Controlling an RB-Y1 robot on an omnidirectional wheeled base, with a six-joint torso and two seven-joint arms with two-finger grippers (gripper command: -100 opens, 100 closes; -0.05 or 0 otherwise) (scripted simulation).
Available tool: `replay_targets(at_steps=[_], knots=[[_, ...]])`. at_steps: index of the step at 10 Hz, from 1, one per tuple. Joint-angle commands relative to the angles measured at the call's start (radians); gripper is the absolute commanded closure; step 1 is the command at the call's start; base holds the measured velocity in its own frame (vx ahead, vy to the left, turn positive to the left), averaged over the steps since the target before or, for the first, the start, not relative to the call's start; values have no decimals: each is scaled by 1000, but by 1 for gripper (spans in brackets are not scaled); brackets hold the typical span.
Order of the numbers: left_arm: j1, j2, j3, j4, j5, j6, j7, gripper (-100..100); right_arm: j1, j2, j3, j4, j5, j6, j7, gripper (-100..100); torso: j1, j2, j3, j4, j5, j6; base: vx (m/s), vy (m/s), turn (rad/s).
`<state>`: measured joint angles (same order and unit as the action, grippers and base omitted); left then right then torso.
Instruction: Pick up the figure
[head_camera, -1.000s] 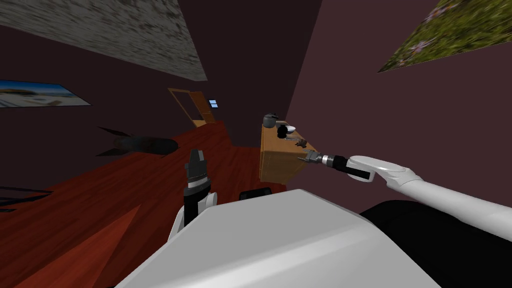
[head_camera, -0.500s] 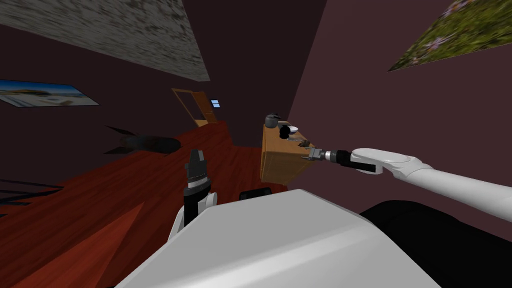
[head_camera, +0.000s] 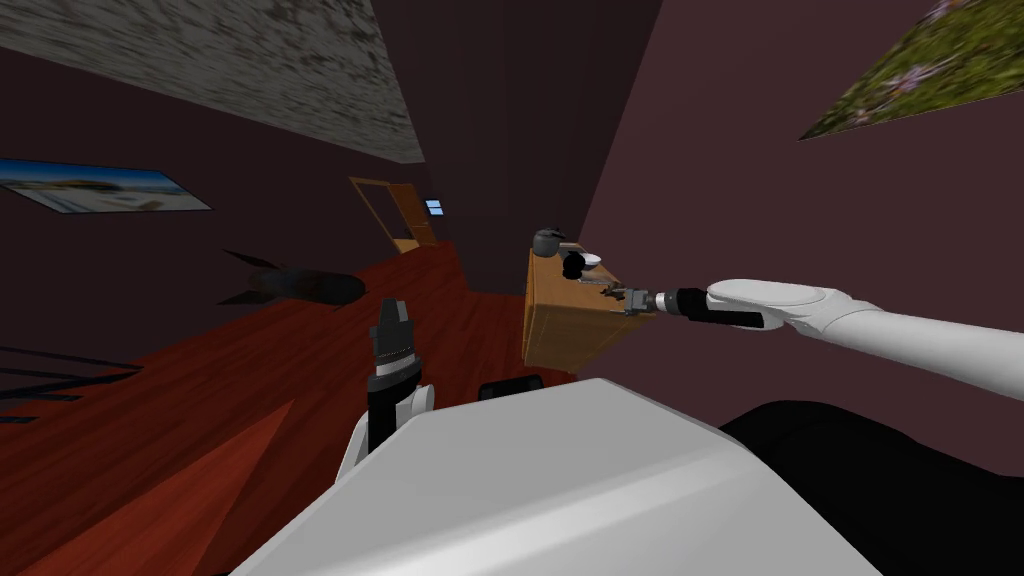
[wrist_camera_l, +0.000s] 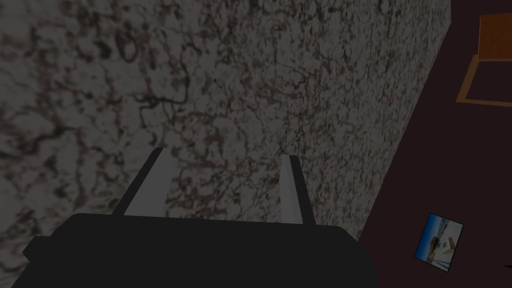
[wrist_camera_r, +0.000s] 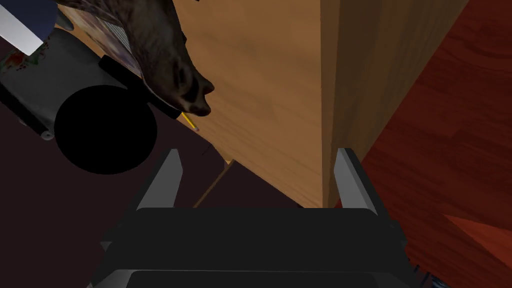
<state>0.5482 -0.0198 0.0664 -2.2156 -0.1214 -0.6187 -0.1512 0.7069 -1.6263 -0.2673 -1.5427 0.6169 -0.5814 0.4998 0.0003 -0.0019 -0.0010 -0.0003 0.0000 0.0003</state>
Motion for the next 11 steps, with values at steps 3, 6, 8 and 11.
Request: replay_targets(at_steps=[3,6,8,11], knots=[[0,0,0,0,0,0,0,0,22,-90,-16,40,53,-17,20,-100,0,0,0,0,0,0,39,-4,30],[0,0,0,0,0,0,0,0,42,-160,-17,84,102,-38,37,-100,-2,-1,-1,0,-1,0,50,-25,32],[0,0,0,0,0,0,0,0,54,-193,-14,109,130,-52,45,-100,-2,-1,-1,0,-1,0,48,-33,9],[0,0,0,0,0,0,0,0,66,-149,-12,95,139,-28,53,-100,-1,2,1,0,-1,1,23,-2,43]])
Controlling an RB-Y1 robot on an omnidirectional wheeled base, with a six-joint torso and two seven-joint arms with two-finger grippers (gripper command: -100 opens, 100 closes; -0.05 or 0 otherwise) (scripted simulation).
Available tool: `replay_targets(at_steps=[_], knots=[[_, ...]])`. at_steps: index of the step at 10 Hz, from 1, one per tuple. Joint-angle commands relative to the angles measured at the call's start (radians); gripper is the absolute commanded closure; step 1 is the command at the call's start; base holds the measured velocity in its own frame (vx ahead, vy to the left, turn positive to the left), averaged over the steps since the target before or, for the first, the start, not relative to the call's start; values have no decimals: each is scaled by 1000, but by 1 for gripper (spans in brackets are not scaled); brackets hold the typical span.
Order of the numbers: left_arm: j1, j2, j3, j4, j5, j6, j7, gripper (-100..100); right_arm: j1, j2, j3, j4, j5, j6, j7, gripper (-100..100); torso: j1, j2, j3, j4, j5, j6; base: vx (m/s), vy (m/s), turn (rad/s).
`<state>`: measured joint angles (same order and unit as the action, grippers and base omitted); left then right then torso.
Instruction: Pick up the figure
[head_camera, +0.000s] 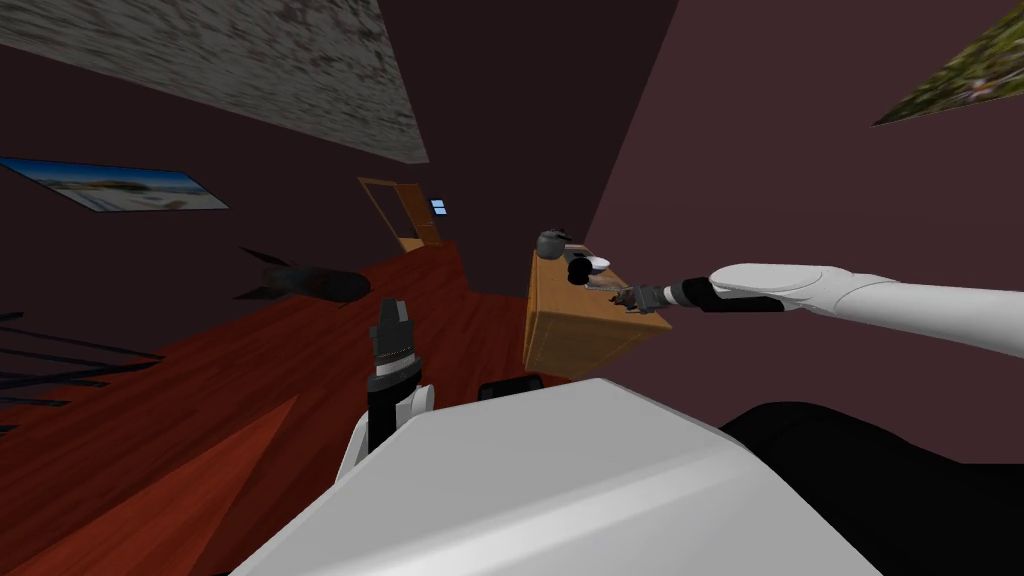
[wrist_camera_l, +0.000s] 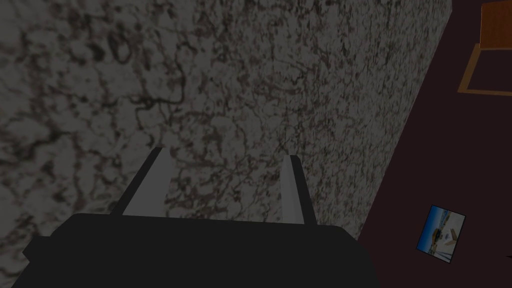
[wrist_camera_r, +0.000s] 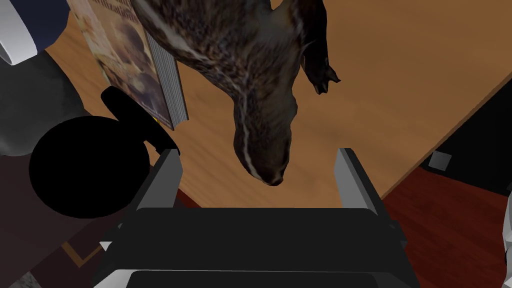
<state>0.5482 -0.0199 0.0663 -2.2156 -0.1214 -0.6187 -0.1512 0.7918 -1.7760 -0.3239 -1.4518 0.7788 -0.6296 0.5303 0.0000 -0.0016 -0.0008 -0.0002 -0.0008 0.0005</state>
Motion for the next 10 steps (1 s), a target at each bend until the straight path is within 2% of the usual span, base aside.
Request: replay_targets(at_steps=[1,4,5,6,10], knots=[[0,0,0,0,0,0,0,0,-19,1,44,4,-23,20,22,-100,0,0,0,0,0,0,55,14,68],[0,0,0,0,0,0,0,0,-17,14,52,2,-20,30,29,-100,0,0,0,0,0,0,25,3,24],[0,0,0,0,0,0,0,0,-6,15,34,-3,-10,27,18,-100,0,1,0,0,0,0,7,0,4],[0,0,0,0,0,0,0,0,-7,15,37,-2,-12,28,21,100,0,2,1,0,0,0,0,0,0],[0,0,0,0,0,0,0,0,-5,16,39,-3,-12,26,20,100,0,2,1,1,2,-1,-1,1,-3]])
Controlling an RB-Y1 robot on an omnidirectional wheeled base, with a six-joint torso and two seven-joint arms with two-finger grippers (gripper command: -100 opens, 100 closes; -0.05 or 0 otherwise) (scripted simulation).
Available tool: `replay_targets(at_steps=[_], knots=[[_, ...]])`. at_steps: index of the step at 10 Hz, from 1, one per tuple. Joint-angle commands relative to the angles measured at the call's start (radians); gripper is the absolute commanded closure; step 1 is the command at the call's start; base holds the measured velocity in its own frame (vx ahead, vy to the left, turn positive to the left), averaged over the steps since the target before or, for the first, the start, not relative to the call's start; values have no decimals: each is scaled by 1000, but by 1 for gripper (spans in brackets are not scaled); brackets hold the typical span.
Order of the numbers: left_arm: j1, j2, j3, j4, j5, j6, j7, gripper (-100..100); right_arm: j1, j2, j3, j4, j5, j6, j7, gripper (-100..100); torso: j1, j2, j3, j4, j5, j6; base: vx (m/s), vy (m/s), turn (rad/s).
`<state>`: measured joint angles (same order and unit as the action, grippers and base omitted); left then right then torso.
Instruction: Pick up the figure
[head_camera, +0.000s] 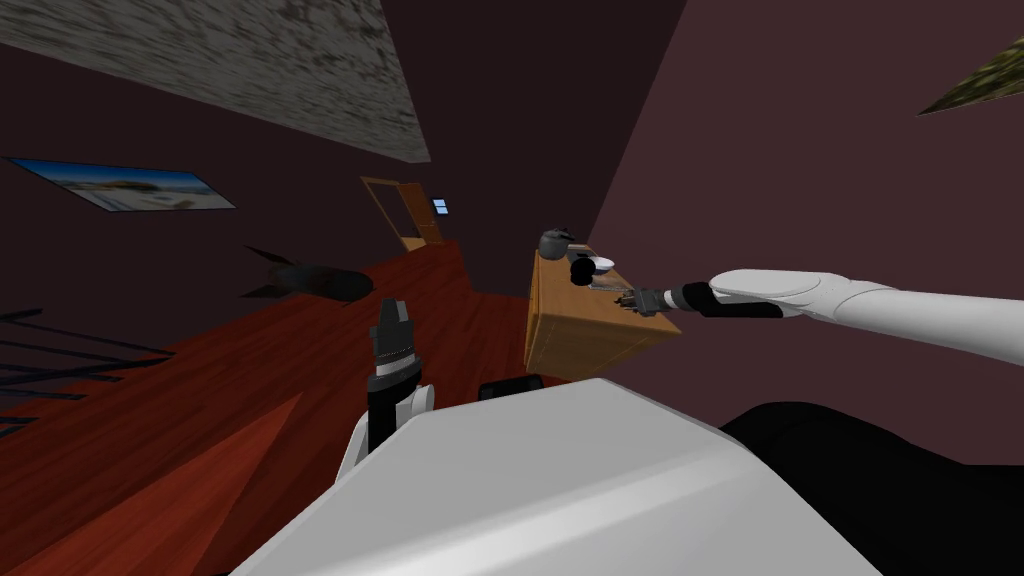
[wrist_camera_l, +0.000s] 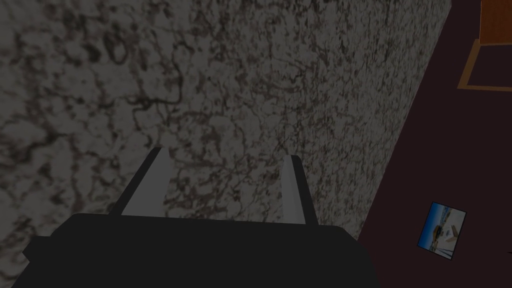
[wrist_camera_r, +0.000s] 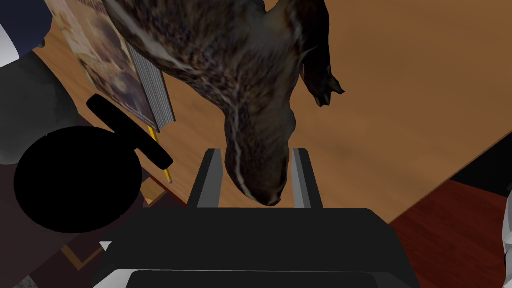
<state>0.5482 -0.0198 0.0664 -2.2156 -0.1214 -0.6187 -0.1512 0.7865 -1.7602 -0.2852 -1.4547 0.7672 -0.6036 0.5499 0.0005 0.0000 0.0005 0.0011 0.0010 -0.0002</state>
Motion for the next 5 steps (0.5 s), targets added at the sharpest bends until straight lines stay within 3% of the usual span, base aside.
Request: replay_targets(at_steps=[1,2,3,4,5], knots=[[0,0,0,0,0,0,0,0,0,0,0,0,0,0,0,0,0,0,0,0,0,0,0,0,0],[0,0,0,0,0,0,0,0,-16,-28,-2,8,-15,-15,-4,100,0,0,0,0,0,0,-31,-9,-104],[0,0,0,0,0,0,0,0,-18,-45,-13,10,-19,-28,-12,100,0,2,1,1,1,1,-64,-25,-140],[0,0,0,0,0,0,0,0,-2,-32,-22,-1,-5,-14,-16,100,0,5,3,2,1,1,-30,-13,-24],[0,0,0,0,0,0,0,0,-1,-34,-25,-1,-4,-18,-19,0,0,4,3,1,1,1,0,0,0]])
